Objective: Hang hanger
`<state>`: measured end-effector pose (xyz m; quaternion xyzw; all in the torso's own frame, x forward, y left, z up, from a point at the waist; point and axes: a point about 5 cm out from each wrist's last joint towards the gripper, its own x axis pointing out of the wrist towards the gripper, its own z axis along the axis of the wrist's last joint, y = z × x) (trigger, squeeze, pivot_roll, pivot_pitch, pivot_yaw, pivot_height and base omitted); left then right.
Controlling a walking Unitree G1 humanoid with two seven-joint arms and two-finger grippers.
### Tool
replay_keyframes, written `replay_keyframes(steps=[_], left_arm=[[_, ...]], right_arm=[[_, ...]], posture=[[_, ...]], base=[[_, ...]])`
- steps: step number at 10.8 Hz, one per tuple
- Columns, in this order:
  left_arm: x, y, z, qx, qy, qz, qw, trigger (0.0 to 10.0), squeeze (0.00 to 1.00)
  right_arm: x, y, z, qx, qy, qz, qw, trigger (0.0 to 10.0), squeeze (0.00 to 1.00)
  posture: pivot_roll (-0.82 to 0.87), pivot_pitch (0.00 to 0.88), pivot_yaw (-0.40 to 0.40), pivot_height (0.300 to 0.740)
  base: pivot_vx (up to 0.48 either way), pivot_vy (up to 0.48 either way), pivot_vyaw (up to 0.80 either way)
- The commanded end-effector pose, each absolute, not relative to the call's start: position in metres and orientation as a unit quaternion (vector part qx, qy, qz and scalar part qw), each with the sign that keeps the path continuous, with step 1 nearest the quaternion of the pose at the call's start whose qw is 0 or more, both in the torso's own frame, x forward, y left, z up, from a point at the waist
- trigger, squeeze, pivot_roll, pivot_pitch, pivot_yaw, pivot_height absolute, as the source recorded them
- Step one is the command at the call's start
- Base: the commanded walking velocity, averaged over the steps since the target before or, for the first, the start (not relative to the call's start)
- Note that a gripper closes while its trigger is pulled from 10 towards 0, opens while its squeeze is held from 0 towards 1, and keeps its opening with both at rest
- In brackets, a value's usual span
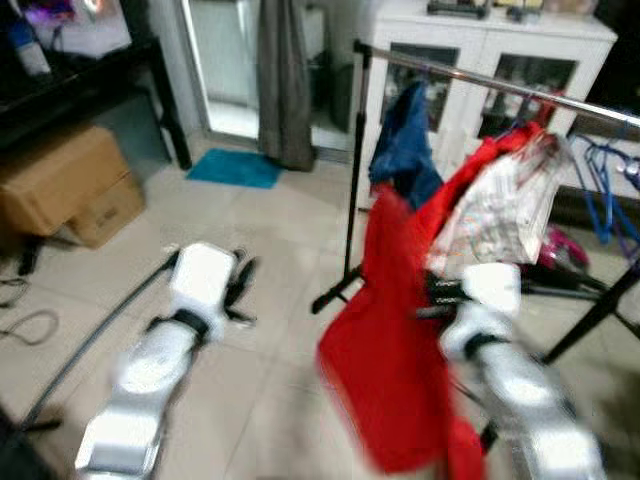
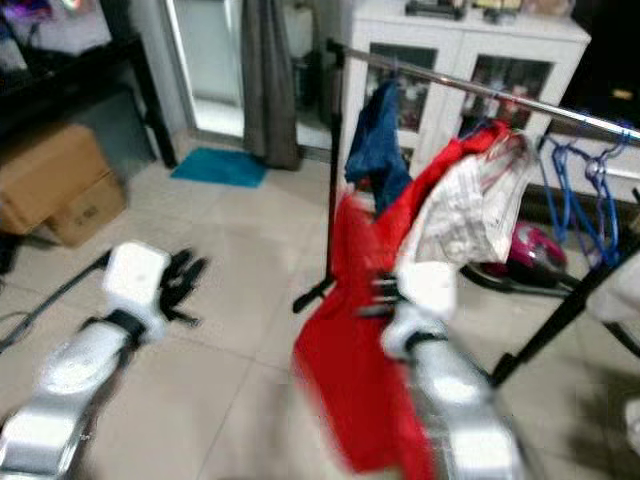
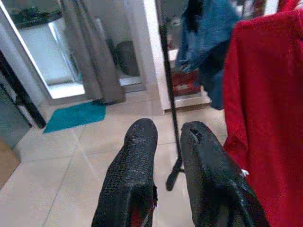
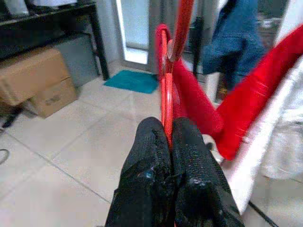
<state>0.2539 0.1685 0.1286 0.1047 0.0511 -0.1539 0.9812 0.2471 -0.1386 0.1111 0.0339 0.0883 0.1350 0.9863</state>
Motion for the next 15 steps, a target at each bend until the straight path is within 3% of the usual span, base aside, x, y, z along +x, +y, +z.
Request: replay_keyframes(steps=[1, 8, 12, 15], left_arm=[[0.256, 0.163, 0.135, 0.106, 0.037, -0.168, 0.979, 10.0, 0.0], [0.256, 0.159, 0.14, 0.11, 0.027, -0.186, 0.976, 10.0, 0.0], [0.251, 0.156, 0.136, 0.107, 0.034, -0.199, 0.973, 10.0, 0.0], [0.248, 0.154, 0.136, 0.104, 0.035, -0.209, 0.972, 10.0, 0.0]], right_arm=[[0.251, -0.147, 0.126, 0.037, 0.059, 0.12, 0.99, 10.0, 0.0], [0.25, -0.15, 0.134, 0.061, 0.042, 0.116, 0.991, 10.0, 0.0], [0.241, -0.159, 0.132, 0.064, 0.051, 0.103, 0.991, 10.0, 0.0], [0.233, -0.166, 0.128, 0.066, 0.061, 0.089, 0.992, 10.0, 0.0]], posture=[[0.12, 0.0, 0.015, 0.74], [0.12, 0.0, 0.022, 0.74], [0.12, 0.0, 0.017, 0.74], [0.12, 0.001, 0.02, 0.74]], base=[[0.341, 0.0, 0.0], [0.34, 0.0, 0.0], [0.334, 0.0, -0.8], [0.324, 0.0, 0.0]])
